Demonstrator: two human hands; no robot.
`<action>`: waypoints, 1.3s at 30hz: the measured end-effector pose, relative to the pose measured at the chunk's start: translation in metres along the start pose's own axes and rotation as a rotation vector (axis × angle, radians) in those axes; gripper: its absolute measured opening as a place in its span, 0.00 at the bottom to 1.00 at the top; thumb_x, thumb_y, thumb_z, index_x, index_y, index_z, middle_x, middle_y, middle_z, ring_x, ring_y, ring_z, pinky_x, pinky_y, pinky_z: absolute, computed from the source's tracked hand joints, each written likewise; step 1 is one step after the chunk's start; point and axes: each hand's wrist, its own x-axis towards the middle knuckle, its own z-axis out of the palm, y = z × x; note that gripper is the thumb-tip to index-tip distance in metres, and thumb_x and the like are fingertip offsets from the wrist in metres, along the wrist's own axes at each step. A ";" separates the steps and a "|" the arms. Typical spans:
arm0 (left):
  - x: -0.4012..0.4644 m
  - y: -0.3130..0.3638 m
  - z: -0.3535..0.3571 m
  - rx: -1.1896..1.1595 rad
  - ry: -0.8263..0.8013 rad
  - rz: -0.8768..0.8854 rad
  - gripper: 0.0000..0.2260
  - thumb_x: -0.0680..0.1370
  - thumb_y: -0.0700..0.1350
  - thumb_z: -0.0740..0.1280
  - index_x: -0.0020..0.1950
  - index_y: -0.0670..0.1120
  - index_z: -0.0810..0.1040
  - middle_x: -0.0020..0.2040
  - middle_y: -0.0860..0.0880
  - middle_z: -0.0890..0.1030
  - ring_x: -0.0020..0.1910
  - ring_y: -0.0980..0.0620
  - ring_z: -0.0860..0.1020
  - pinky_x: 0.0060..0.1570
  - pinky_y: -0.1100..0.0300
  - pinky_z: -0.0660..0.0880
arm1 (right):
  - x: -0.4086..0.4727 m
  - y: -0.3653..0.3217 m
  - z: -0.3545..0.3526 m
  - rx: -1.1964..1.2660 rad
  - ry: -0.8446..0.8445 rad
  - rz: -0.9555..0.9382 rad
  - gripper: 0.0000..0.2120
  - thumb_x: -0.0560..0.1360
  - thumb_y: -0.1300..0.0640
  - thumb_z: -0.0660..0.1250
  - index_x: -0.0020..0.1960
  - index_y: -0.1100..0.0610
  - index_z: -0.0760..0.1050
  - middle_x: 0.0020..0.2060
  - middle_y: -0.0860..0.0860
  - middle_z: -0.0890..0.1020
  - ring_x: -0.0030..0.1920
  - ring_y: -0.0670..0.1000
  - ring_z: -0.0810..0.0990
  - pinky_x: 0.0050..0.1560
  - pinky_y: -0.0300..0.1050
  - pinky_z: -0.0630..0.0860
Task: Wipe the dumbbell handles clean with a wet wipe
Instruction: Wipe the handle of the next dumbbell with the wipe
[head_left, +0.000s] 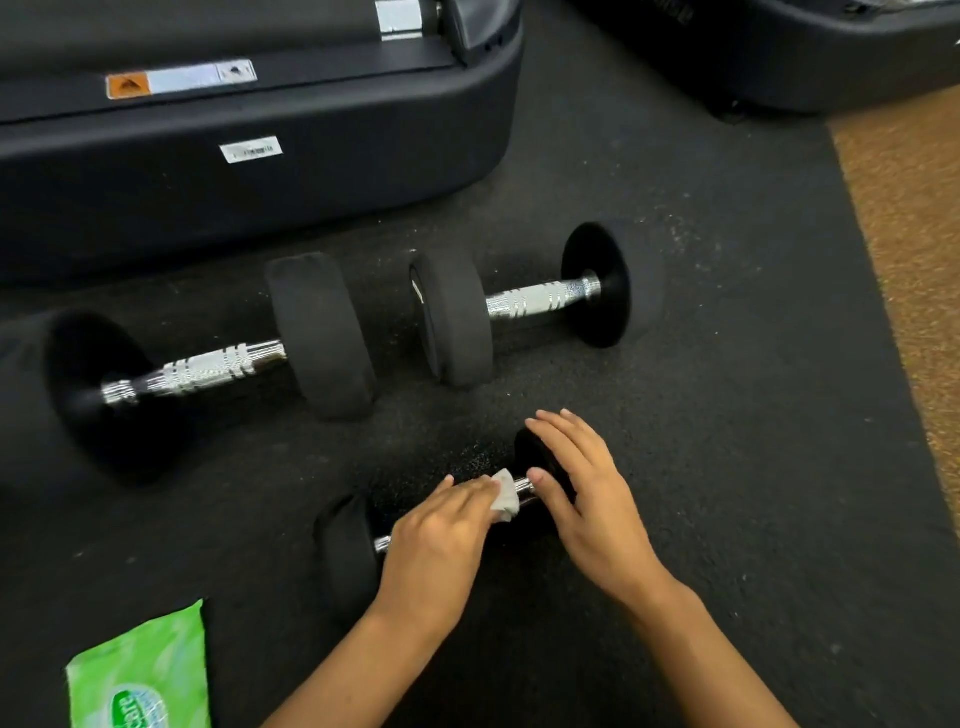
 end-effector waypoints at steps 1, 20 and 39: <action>0.002 0.002 -0.007 -0.018 0.003 -0.010 0.13 0.72 0.45 0.70 0.55 0.42 0.81 0.47 0.47 0.84 0.45 0.53 0.83 0.55 0.59 0.74 | -0.003 -0.001 -0.004 0.007 -0.034 -0.064 0.21 0.77 0.48 0.61 0.68 0.50 0.68 0.69 0.45 0.67 0.73 0.45 0.55 0.72 0.42 0.55; -0.056 -0.032 -0.073 0.029 -0.192 -0.217 0.31 0.71 0.61 0.59 0.70 0.47 0.66 0.72 0.52 0.64 0.73 0.54 0.58 0.72 0.56 0.51 | -0.029 -0.024 0.036 -0.278 -0.084 -0.188 0.19 0.70 0.69 0.62 0.59 0.57 0.73 0.57 0.51 0.77 0.56 0.51 0.75 0.55 0.42 0.76; -0.064 -0.040 -0.067 -0.089 -0.237 -0.212 0.36 0.72 0.65 0.59 0.74 0.47 0.60 0.74 0.54 0.60 0.74 0.57 0.55 0.71 0.59 0.50 | -0.015 -0.032 0.063 -0.141 -0.128 -0.268 0.14 0.71 0.66 0.61 0.55 0.60 0.78 0.55 0.55 0.81 0.60 0.54 0.77 0.63 0.52 0.71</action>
